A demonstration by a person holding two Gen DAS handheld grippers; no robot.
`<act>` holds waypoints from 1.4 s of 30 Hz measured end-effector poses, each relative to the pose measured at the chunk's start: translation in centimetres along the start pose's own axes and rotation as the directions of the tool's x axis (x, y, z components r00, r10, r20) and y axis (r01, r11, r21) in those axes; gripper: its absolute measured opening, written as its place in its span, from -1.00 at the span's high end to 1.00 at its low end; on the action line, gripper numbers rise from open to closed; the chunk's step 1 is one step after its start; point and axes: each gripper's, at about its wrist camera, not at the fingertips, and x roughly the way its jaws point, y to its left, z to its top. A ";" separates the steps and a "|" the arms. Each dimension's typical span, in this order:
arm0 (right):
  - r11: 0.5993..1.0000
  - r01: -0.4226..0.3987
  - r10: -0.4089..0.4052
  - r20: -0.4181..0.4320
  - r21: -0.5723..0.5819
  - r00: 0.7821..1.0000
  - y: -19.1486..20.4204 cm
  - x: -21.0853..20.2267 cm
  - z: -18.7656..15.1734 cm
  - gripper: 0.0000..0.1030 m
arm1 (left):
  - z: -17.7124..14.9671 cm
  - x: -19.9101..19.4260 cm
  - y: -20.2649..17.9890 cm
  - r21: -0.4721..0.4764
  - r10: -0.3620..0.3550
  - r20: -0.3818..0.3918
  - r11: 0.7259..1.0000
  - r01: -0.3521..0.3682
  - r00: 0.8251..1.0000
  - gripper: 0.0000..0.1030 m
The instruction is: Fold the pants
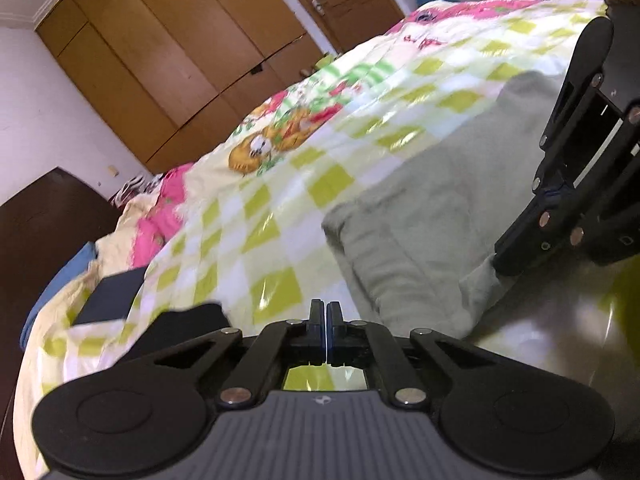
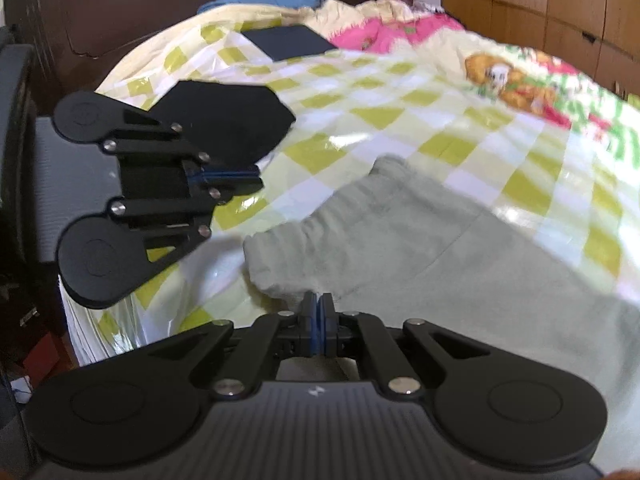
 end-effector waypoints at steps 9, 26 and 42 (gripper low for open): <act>0.998 -0.016 0.013 0.043 0.065 0.999 -1.4 -1.7 1.1 0.97 | -1.5 -2.4 -3.8 0.227 -0.038 0.063 0.974 0.023 0.997 0.12; 0.997 -0.057 0.059 -0.035 0.049 0.998 1.1 1.4 -0.7 0.81 | -2.6 1.6 -3.5 0.294 0.114 -0.055 0.951 -0.093 0.992 0.44; 0.799 0.262 -0.365 0.090 0.541 0.927 -14.6 -17.7 -14.9 0.34 | 8.6 -2.9 -13.0 0.186 -0.116 0.043 0.977 0.106 0.992 0.43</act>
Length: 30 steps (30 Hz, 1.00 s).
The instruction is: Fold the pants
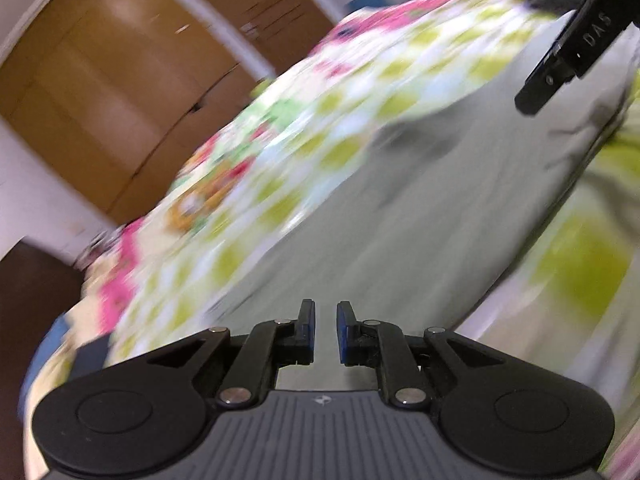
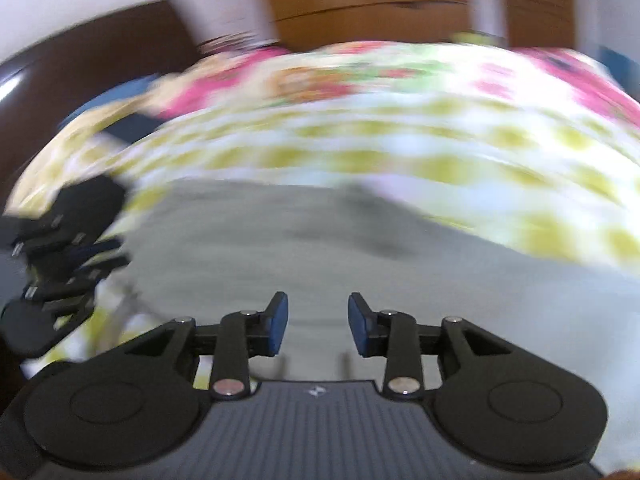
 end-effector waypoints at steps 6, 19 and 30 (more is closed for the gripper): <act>0.888 0.198 -0.249 0.072 0.414 0.966 -14.3 -8.4 -5.1 0.29 | 7.6 1.6 -7.3 0.091 -0.172 0.048 0.982 0.167 0.984 0.43; 0.558 -0.067 -0.291 0.270 0.827 0.918 -25.8 -12.9 -12.8 0.17 | 13.7 1.5 -15.0 0.258 -0.273 0.029 0.931 0.256 0.962 0.42; 0.492 -0.127 -0.332 0.320 0.861 0.888 -27.8 -11.6 -12.2 0.19 | 14.4 1.9 -15.8 0.253 -0.270 0.030 0.934 0.254 0.962 0.41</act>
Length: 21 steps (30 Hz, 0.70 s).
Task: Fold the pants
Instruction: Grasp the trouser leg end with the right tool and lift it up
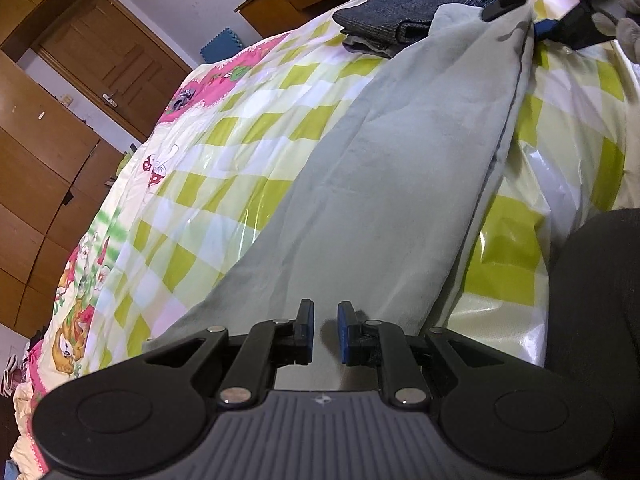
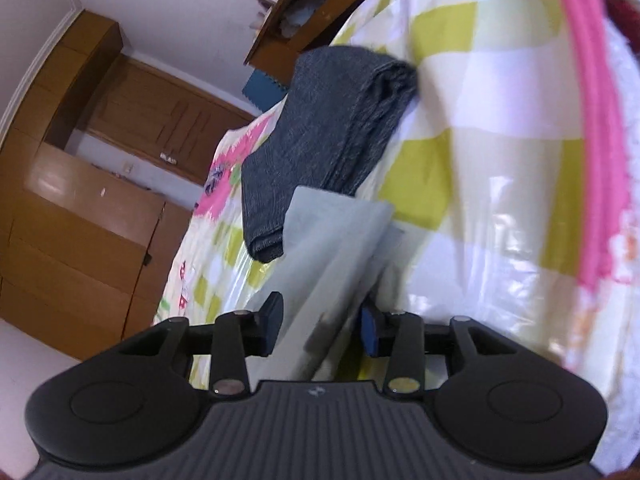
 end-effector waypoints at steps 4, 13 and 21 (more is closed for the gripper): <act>0.999 0.002 -0.002 0.008 0.034 1.000 0.0 0.1 0.3 0.85 | -0.2 -0.1 0.2 -0.041 -0.002 0.004 0.999 0.002 1.000 0.41; 0.985 -0.120 0.127 0.049 -0.126 0.991 6.6 -2.2 0.2 0.90 | -2.5 -0.7 -0.8 -0.056 -0.028 0.007 0.998 0.029 1.000 0.35; 0.885 -0.256 0.239 -0.091 -0.388 0.967 18.9 -0.2 -4.8 0.90 | -7.4 -3.3 3.0 -0.227 0.026 0.040 0.974 -0.016 0.999 0.32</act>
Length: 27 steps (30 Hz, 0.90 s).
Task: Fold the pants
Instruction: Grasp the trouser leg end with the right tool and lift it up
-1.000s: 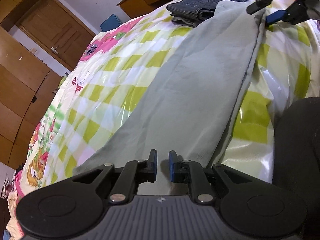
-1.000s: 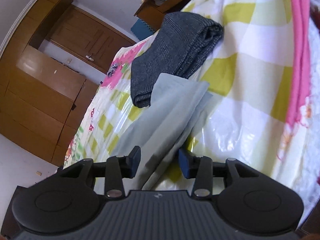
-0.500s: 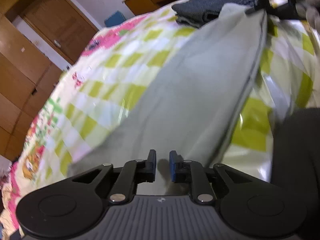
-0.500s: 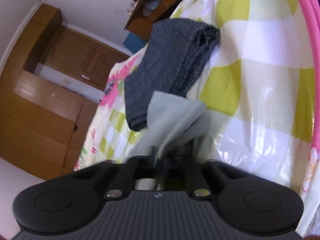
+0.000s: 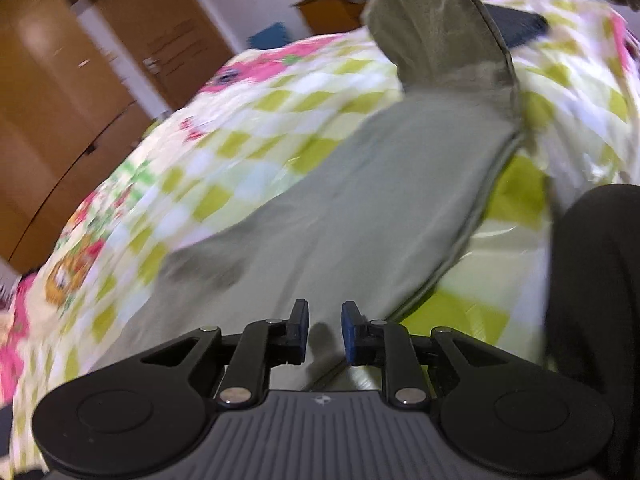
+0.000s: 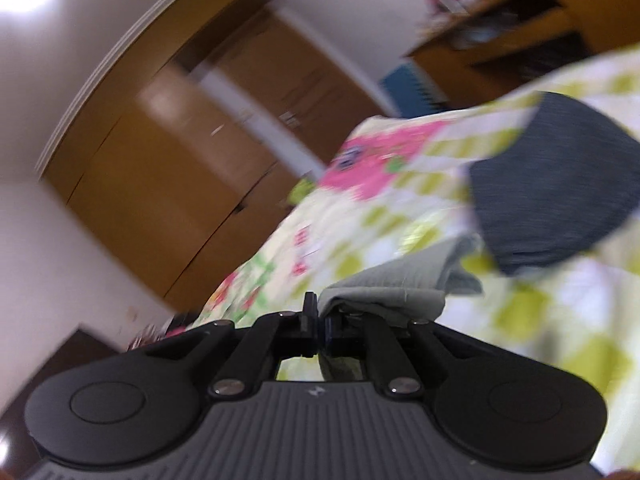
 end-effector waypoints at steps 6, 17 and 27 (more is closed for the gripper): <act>0.967 -0.149 0.105 -0.210 -0.207 0.972 11.5 7.9 -5.0 0.90 | -5.0 -1.5 4.9 -0.151 0.132 -0.014 0.980 -0.133 0.991 0.24; 0.774 -0.444 0.105 -0.599 -0.452 0.794 27.4 17.8 -23.8 0.90 | -11.5 -2.9 11.8 -0.483 0.143 -0.054 0.863 -0.151 0.988 0.23; 0.537 -0.534 -0.085 -0.671 -0.654 0.737 31.6 18.2 -32.5 0.82 | -13.9 -4.1 13.8 -0.597 0.099 -0.035 0.796 -0.100 0.994 0.21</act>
